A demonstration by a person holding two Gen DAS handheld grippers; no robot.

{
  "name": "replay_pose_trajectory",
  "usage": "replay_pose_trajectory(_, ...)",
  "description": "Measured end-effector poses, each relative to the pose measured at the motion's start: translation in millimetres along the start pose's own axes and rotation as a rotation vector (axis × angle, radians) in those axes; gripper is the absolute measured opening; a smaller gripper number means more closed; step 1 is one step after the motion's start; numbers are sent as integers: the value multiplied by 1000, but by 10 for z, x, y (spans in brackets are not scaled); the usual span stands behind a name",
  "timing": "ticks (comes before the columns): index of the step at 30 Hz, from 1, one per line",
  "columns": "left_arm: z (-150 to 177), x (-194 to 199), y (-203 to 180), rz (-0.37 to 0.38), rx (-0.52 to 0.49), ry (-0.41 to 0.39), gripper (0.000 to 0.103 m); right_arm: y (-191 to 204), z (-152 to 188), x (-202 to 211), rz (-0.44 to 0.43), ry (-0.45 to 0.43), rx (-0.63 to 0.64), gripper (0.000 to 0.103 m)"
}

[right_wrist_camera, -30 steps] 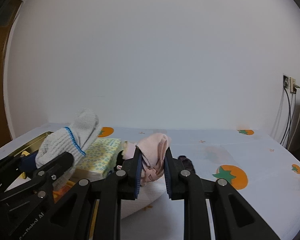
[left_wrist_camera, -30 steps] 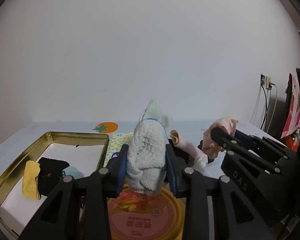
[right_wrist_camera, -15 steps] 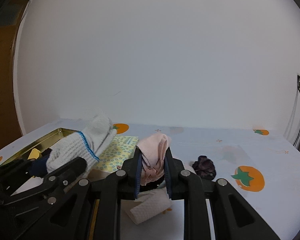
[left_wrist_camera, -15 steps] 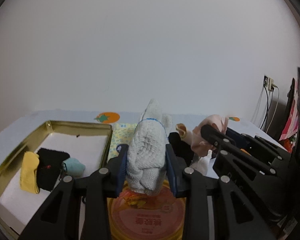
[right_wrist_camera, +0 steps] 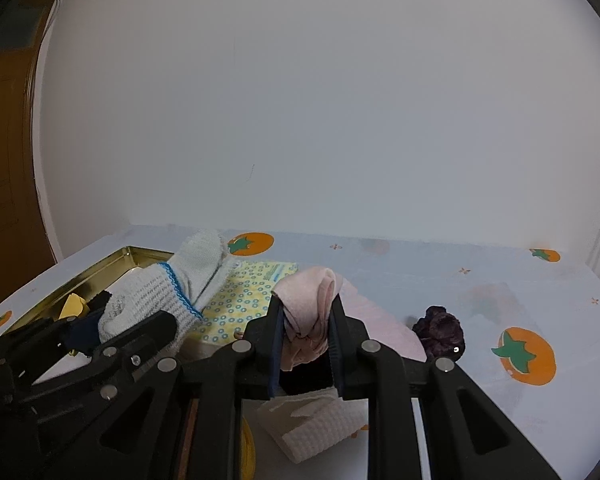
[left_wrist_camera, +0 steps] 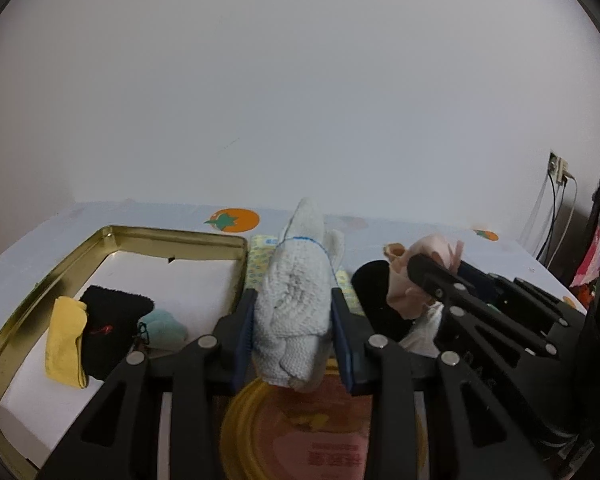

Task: Organize soft objects
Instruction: 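Carry the white glove over the gold tray while right carries peach cloth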

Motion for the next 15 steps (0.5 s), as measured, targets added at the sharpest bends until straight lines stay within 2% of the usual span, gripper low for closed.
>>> replay_pose_trajectory(10, -19, -29, 77, 10, 22, 32, 34, -173, -113, -191, -29, 32, -59, 22)
replay_pose_trajectory(15, -57, -20, 136, 25, 36, 34, 34, -190, -166, -141, -31, 35, -73, 22)
Point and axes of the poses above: each gripper's, at about its wrist camera, not at the fingertips, and x roughly against the way its jaws point, y to its left, z to its underside, the point moved 1 cm from there along -x, roughly the way its jaws point, and after that the axes turned 5 degrees about -z, right-handed, at the moved point
